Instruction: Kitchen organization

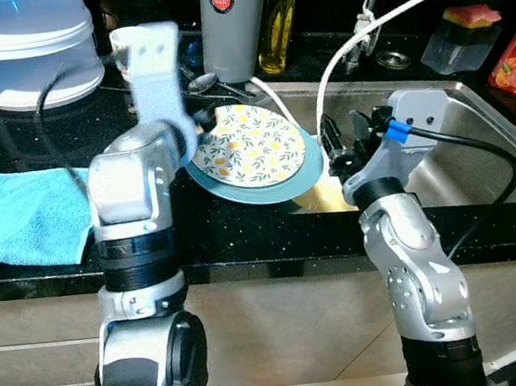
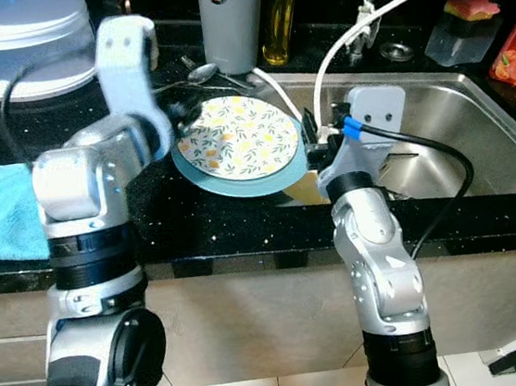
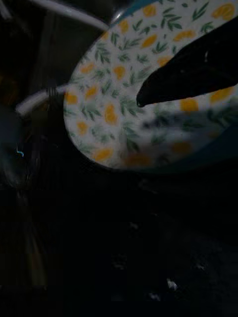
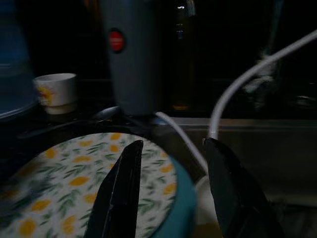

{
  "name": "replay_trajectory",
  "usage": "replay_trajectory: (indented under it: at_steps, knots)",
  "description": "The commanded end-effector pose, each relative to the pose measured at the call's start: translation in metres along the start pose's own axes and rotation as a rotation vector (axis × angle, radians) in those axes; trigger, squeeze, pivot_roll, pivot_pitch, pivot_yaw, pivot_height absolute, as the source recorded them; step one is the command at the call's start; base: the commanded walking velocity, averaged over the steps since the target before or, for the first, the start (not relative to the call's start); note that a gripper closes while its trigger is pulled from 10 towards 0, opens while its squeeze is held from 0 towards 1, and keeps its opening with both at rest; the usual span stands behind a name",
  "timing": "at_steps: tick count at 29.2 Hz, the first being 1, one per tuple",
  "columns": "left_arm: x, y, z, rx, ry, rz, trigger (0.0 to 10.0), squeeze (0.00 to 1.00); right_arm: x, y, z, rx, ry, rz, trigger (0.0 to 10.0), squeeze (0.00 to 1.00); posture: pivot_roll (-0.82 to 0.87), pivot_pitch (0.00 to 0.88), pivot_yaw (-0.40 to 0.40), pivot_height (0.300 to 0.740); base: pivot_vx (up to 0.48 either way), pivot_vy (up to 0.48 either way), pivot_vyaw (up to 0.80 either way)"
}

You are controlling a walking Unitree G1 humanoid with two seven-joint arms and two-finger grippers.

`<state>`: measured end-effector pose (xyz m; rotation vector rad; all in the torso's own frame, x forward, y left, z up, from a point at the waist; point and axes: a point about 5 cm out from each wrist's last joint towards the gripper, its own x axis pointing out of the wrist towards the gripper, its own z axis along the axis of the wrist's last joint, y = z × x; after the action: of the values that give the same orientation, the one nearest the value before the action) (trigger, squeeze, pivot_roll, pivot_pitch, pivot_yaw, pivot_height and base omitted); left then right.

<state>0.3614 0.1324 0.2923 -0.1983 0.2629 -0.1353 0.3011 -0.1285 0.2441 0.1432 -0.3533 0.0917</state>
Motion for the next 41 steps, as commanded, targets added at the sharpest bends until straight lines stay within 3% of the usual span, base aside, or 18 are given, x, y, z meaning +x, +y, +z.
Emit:
replay_trajectory:
  at_steps: [1,4,6,9,19,27,28,31,32,33,41]
  knots:
    - [-0.002,0.029,-0.001,-0.079,0.070,0.122,10.0,0.00,-0.002,-0.006,-0.008,-0.001,0.042,-0.018,10.0,0.00,0.31,0.074,-0.083,0.740,0.000,0.000,0.00]
    - [-0.003,0.034,-0.008,-0.139,0.116,0.147,10.0,0.00,-0.004,-0.006,-0.010,0.001,0.048,-0.017,10.0,0.00,0.31,0.077,-0.084,0.740,0.000,0.000,0.00]
    - [-0.003,0.026,-0.020,-0.270,0.177,0.095,10.0,0.00,-0.005,-0.006,-0.011,0.002,0.056,-0.018,10.0,0.00,0.31,0.082,-0.083,0.740,0.000,0.000,0.00]
    - [-0.001,0.020,-0.024,-0.321,0.190,0.057,10.0,0.00,-0.005,-0.006,-0.011,0.002,0.056,-0.018,10.0,0.00,0.31,0.082,-0.083,0.740,0.000,0.000,0.00]
    - [0.003,0.009,-0.001,-0.498,0.122,-0.080,10.0,0.00,-0.006,-0.007,-0.010,0.002,0.049,-0.021,10.0,0.00,0.31,0.084,-0.075,0.740,0.000,0.000,0.00]
    - [0.005,0.007,-0.009,-0.526,0.188,-0.103,10.0,0.00,-0.006,-0.005,-0.010,0.004,0.049,-0.019,10.0,0.00,0.31,0.088,-0.068,0.740,0.000,0.000,0.00]
    - [0.006,0.005,-0.015,-0.521,0.229,-0.100,9.4,0.00,-0.007,-0.005,-0.010,0.004,0.048,-0.018,10.0,0.00,0.31,0.088,-0.061,0.740,0.000,0.000,0.00]
    - [0.006,0.004,-0.019,-0.512,0.258,-0.095,9.3,0.00,-0.007,-0.005,-0.010,0.003,0.047,-0.018,10.0,0.00,0.31,0.088,-0.058,0.740,0.000,0.000,0.00]
    - [0.006,0.004,-0.019,-0.512,0.258,-0.095,9.3,0.00,-0.007,-0.005,-0.010,0.003,0.047,-0.018,10.0,0.00,0.31,0.088,-0.058,0.740,0.000,0.000,0.00]
    - [0.007,0.004,-0.021,-0.511,0.274,-0.092,10.0,0.00,-0.007,-0.005,-0.010,0.004,0.045,-0.020,10.0,0.00,0.31,0.088,-0.057,0.740,0.000,0.000,0.00]
    - [0.010,0.008,-0.021,-0.520,0.285,-0.072,10.0,0.00,-0.008,-0.005,-0.011,0.006,0.047,-0.023,10.0,0.00,0.31,0.089,-0.057,0.740,0.000,0.000,0.00]
